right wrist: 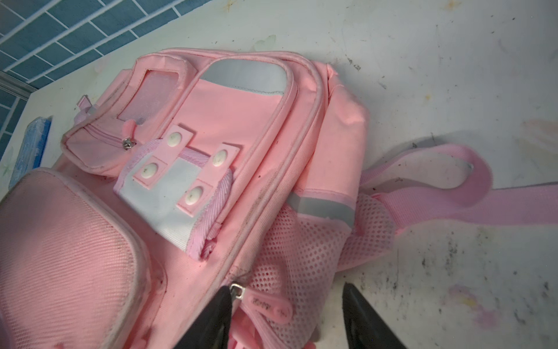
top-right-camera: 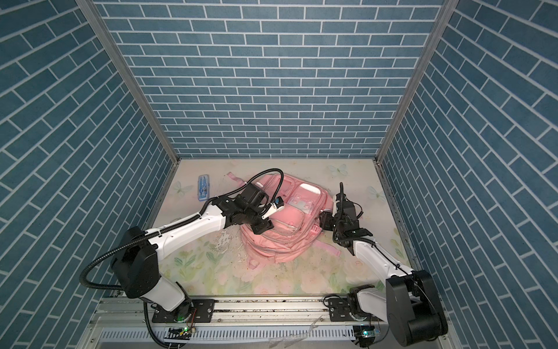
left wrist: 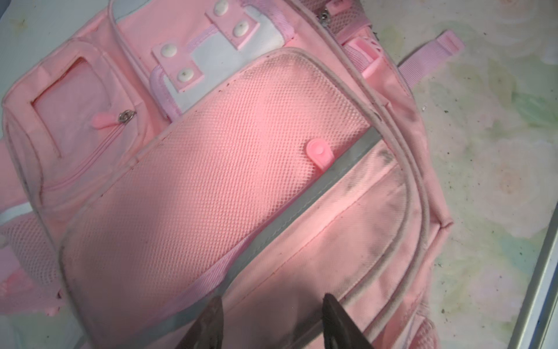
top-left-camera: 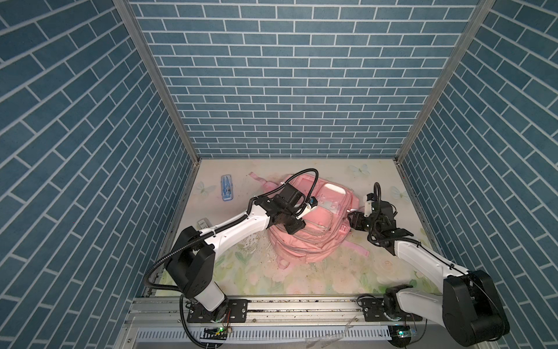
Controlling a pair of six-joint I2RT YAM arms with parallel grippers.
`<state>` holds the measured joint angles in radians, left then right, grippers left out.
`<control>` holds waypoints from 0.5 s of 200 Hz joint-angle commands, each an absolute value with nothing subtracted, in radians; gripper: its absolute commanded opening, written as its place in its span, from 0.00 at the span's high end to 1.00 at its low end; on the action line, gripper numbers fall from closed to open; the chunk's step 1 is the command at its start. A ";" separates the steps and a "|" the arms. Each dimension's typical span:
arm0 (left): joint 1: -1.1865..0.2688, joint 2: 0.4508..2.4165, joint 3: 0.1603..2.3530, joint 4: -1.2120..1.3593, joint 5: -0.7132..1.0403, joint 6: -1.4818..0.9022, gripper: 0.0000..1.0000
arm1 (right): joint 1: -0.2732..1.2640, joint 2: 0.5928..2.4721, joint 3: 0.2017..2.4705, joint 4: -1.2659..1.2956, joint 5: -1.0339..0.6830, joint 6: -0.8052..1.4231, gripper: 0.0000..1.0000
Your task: Pack the student bag
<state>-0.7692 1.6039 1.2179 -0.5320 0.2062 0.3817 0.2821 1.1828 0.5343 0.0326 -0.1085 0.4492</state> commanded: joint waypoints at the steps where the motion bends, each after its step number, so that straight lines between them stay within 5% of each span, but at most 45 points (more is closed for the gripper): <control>1: -0.793 1.621 1.212 -0.511 0.254 0.525 0.46 | 0.281 1.187 0.546 0.014 -0.095 0.480 0.41; 100: -0.851 1.652 1.174 -0.402 0.142 0.631 0.46 | 0.282 1.152 0.529 0.070 -0.237 0.364 0.45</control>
